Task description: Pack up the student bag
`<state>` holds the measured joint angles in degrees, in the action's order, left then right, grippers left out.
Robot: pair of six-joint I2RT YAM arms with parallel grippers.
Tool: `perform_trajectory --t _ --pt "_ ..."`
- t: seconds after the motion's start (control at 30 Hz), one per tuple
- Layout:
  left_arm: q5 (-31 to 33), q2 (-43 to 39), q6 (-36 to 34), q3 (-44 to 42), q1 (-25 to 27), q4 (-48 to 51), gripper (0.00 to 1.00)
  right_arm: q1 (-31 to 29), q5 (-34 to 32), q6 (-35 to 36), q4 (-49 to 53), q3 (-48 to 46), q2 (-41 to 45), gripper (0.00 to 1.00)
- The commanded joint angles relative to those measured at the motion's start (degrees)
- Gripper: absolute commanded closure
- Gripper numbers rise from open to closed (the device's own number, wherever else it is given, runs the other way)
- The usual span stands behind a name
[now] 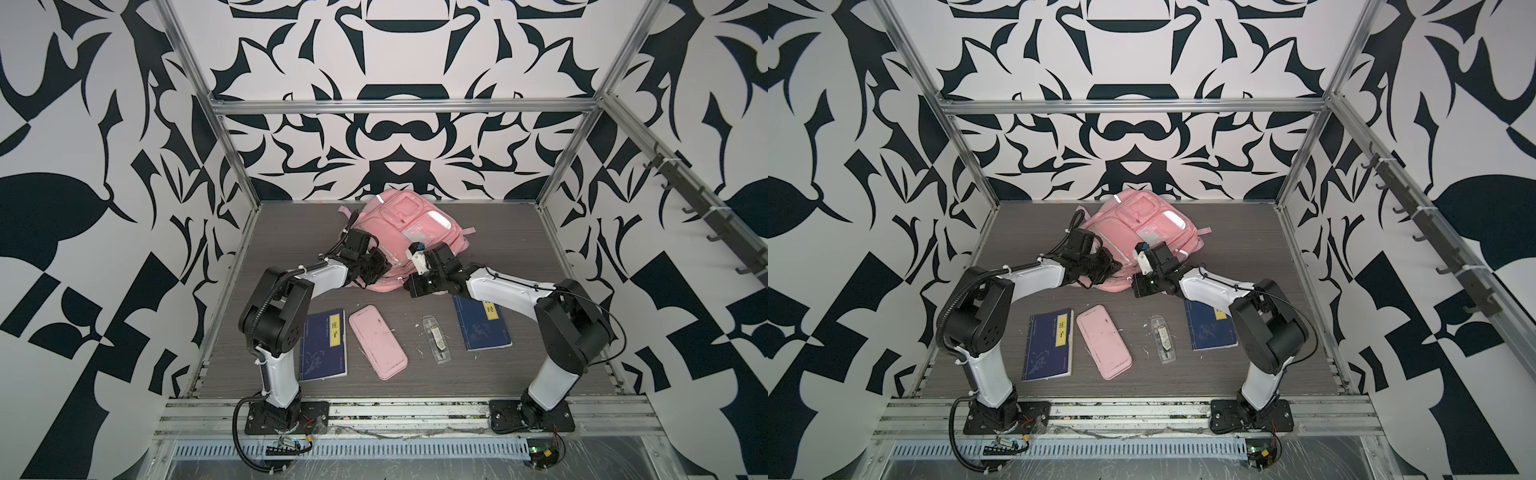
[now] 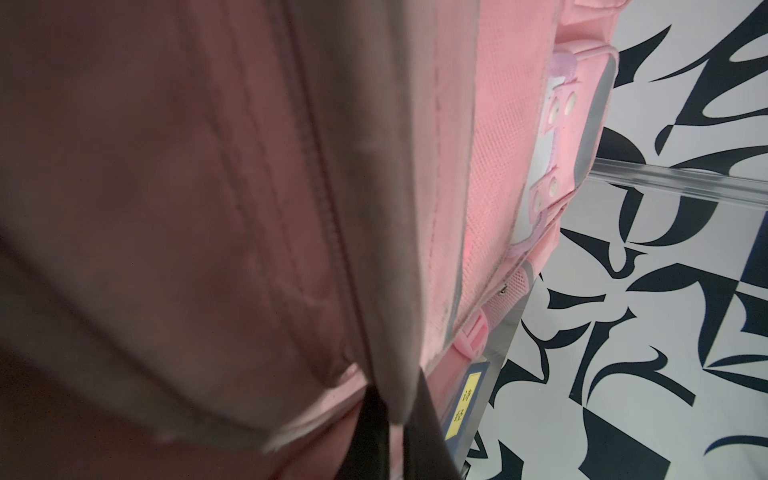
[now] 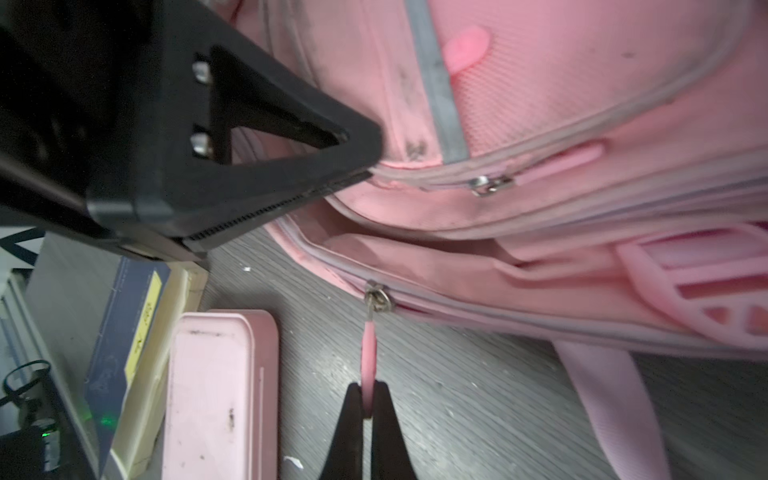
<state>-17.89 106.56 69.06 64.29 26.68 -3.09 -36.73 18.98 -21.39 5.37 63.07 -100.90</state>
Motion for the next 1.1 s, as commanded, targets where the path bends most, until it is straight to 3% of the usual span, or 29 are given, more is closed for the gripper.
perform_trajectory --t 0.0,0.3,0.7,0.83,1.07 --pt "-1.44 -1.85 -0.03 3.65 0.28 -1.99 1.00 -2.34 6.17 -3.34 -5.18 4.57 -1.81 1.00" --pt "-3.45 -1.32 -1.76 4.86 0.68 -1.51 1.00 -3.05 4.10 -4.73 -6.82 5.01 -2.63 1.00" --pt "-8.02 -2.17 -15.07 11.10 -1.34 11.22 0.57 2.18 4.37 -3.29 -4.06 -2.76 3.86 1.00" --pt "-9.00 -1.89 -21.03 14.26 -2.24 17.00 0.58 4.55 4.33 -1.95 -1.31 -4.94 7.30 1.00" --pt "-3.64 -1.00 -30.86 18.49 -4.26 27.59 0.60 11.15 1.23 0.99 7.75 -8.05 14.29 1.00"
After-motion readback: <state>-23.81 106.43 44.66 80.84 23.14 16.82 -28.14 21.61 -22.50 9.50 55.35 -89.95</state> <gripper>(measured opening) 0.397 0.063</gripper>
